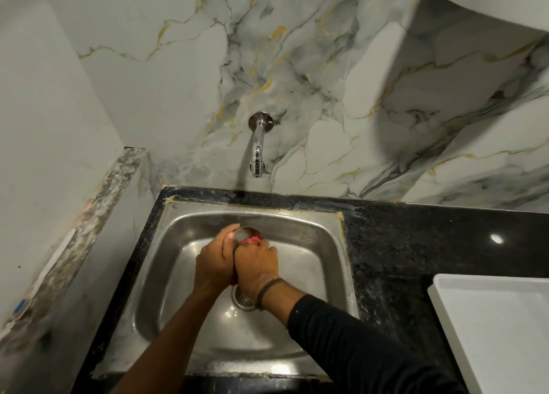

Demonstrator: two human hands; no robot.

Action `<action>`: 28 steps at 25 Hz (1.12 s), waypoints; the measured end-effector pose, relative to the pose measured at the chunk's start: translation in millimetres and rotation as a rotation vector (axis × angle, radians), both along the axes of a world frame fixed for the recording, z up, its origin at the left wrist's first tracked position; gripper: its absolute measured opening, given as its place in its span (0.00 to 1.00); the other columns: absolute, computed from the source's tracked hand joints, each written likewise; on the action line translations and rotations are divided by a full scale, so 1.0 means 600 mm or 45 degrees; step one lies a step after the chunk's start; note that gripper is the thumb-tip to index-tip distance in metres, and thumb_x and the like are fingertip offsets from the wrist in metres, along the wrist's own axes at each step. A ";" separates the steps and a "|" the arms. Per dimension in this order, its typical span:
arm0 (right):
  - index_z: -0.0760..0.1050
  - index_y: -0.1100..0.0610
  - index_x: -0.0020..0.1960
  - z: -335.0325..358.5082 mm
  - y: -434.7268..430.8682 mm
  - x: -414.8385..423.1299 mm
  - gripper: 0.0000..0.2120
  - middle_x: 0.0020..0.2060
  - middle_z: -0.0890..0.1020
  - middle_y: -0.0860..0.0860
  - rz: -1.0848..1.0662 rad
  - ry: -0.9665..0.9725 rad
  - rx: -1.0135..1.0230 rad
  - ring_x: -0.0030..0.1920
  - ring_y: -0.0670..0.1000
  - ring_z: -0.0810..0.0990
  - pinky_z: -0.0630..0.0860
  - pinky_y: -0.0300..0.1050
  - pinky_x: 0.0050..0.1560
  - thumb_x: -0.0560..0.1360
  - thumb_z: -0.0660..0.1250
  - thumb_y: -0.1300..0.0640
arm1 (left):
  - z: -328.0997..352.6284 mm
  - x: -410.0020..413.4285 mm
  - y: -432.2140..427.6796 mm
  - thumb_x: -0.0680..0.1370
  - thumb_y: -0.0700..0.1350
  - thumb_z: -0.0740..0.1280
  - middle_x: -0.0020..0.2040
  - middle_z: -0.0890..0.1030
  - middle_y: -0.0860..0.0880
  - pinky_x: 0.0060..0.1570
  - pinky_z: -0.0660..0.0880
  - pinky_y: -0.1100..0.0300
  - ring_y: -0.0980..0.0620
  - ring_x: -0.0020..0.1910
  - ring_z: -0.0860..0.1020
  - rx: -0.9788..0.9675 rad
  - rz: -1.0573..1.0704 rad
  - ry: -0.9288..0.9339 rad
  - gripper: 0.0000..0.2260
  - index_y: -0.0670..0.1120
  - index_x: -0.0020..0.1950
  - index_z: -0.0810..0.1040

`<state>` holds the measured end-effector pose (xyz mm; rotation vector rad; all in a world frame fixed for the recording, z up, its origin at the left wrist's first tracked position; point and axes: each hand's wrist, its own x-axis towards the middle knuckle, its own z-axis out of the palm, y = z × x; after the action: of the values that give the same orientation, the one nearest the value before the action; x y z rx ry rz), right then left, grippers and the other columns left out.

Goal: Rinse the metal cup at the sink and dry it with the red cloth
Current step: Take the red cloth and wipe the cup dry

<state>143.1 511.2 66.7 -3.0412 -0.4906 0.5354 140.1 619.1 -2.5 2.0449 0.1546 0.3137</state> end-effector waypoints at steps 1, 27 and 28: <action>0.77 0.58 0.70 0.007 0.004 0.009 0.25 0.61 0.84 0.60 -0.092 0.118 0.074 0.63 0.62 0.82 0.81 0.59 0.64 0.77 0.78 0.49 | 0.003 0.002 0.000 0.85 0.52 0.54 0.62 0.87 0.47 0.59 0.74 0.70 0.56 0.59 0.83 0.061 -0.002 -0.054 0.21 0.47 0.70 0.80; 0.83 0.62 0.68 0.009 -0.121 0.114 0.18 0.64 0.88 0.52 -0.539 0.740 1.866 0.67 0.56 0.85 0.80 0.47 0.71 0.81 0.66 0.71 | 0.009 0.017 0.068 0.82 0.61 0.66 0.43 0.90 0.48 0.34 0.83 0.59 0.50 0.42 0.89 -0.888 -0.003 0.691 0.18 0.50 0.48 0.89; 0.84 0.61 0.67 0.005 -0.108 0.110 0.18 0.63 0.88 0.50 -0.499 0.776 1.864 0.67 0.52 0.85 0.80 0.45 0.72 0.81 0.65 0.70 | 0.014 0.020 0.071 0.82 0.60 0.66 0.44 0.90 0.46 0.36 0.83 0.57 0.48 0.44 0.89 -0.864 -0.004 0.700 0.18 0.48 0.50 0.88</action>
<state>209.2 446.3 69.5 -1.4225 -0.1047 0.6157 152.3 661.8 5.9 1.4057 0.5194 -0.2866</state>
